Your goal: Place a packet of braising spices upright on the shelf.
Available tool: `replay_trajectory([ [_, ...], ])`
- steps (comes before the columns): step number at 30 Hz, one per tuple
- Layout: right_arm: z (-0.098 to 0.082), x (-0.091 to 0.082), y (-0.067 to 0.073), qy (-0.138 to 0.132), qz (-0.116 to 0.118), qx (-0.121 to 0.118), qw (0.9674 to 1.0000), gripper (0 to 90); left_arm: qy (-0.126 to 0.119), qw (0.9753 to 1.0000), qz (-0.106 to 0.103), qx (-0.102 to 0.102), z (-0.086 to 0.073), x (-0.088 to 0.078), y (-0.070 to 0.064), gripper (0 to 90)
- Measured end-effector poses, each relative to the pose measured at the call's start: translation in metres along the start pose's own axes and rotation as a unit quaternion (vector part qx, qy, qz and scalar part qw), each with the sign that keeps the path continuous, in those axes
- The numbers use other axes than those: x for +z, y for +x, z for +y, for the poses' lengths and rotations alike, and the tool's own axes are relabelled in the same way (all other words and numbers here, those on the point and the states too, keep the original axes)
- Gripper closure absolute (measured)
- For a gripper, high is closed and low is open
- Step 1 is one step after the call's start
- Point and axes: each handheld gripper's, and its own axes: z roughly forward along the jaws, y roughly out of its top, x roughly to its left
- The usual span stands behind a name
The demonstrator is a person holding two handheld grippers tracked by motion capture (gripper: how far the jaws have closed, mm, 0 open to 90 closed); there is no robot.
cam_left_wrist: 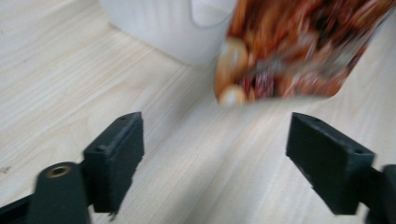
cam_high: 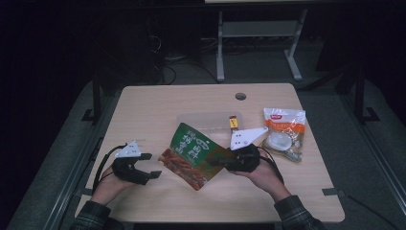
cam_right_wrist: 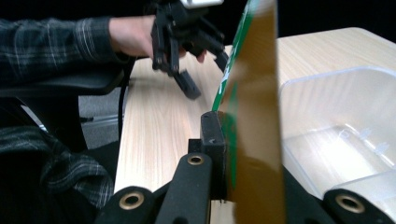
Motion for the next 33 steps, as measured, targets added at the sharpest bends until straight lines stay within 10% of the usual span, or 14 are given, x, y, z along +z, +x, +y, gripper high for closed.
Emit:
replay_trajectory([
  [4, 0.003, -0.003, -0.002, -0.003, -0.003, -0.005, 1.0000, 90.0, 0.032, 0.9993, 0.012, 0.014, -0.004, 0.007, 0.003, 15.0],
  [33, 0.044, -0.036, -0.027, -0.030, -0.056, -0.004, 0.9980, 90.0, 0.020, 0.9992, 0.030, 0.017, -0.005, 0.009, 0.005, 14.1],
])
